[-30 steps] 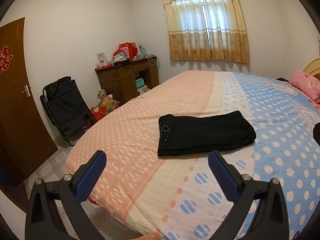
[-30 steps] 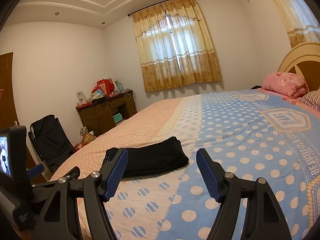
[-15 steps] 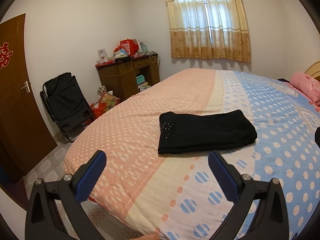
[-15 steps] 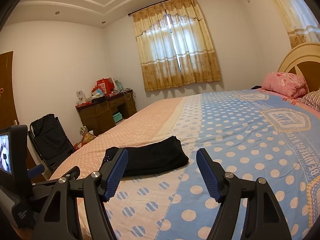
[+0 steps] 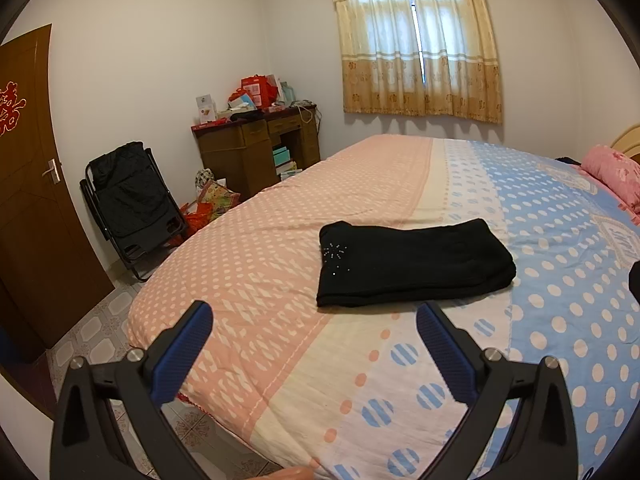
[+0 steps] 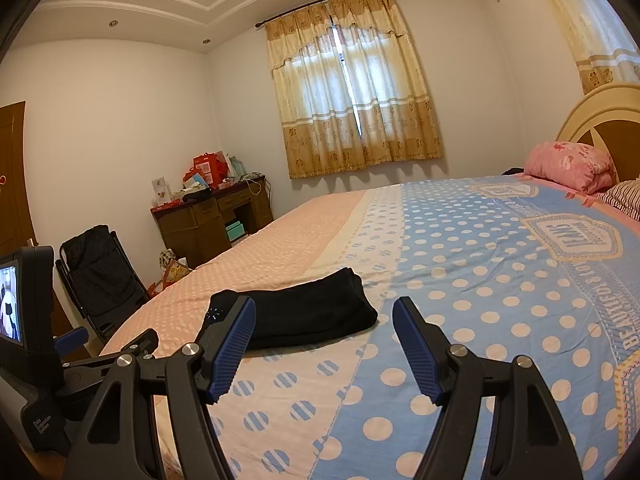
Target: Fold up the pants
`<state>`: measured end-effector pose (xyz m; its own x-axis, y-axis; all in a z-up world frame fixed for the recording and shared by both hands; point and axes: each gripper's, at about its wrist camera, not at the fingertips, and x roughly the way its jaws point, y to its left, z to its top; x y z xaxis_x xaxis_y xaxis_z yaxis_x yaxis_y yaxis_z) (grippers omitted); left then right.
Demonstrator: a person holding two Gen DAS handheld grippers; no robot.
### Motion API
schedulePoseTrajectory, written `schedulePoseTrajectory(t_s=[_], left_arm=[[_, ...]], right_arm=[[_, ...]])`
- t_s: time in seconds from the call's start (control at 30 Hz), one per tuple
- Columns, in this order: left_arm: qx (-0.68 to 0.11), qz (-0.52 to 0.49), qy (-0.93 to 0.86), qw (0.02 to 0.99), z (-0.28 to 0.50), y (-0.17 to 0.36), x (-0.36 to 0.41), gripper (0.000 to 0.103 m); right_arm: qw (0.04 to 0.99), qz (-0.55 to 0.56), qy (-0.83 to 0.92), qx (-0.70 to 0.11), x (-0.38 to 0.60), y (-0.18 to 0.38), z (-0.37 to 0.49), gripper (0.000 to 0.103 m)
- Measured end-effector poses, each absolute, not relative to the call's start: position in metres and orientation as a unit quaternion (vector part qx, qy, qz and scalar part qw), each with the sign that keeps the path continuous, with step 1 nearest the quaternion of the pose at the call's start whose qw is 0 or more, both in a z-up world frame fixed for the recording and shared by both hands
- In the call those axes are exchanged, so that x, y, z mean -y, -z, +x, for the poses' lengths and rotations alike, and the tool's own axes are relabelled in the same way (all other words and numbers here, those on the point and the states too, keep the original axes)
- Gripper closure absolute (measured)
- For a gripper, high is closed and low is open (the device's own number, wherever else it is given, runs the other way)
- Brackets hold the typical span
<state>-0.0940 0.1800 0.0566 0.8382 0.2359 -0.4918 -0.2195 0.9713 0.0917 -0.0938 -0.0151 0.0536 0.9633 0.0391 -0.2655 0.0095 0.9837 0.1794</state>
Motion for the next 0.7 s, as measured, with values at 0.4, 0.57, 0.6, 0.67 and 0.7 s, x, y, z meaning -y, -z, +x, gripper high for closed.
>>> schedulePoseTrajectory(t_s=[0.4,0.57,0.6,0.67,0.7], left_arm=[[-0.259,0.015,-0.117,0.959,-0.0933,-0.0561,-0.1806,0.0],[-0.258,0.016,-0.117,0.959,-0.0935,-0.0564,-0.1805,0.0],[-0.258,0.016,-0.118,0.959,-0.0936,-0.0564,-0.1804,0.0],[-0.258,0.016,-0.119,0.959,-0.0931,-0.0564,-0.1806,0.0],[-0.258,0.014,-0.119,0.959,-0.0929,-0.0562,-0.1809,0.0]], right_arm=[[0.987,0.09,-0.007,-0.136,0.0154,-0.0535,-0.0942,0.031],[0.987,0.088,-0.007,-0.133,0.0154,-0.0538,-0.0939,0.031],[0.987,0.087,-0.007,-0.132,0.0155,-0.0539,-0.0939,0.031],[0.987,0.087,-0.007,-0.133,0.0153,-0.0537,-0.0937,0.031],[0.987,0.087,-0.007,-0.133,0.0152,-0.0536,-0.0936,0.031]])
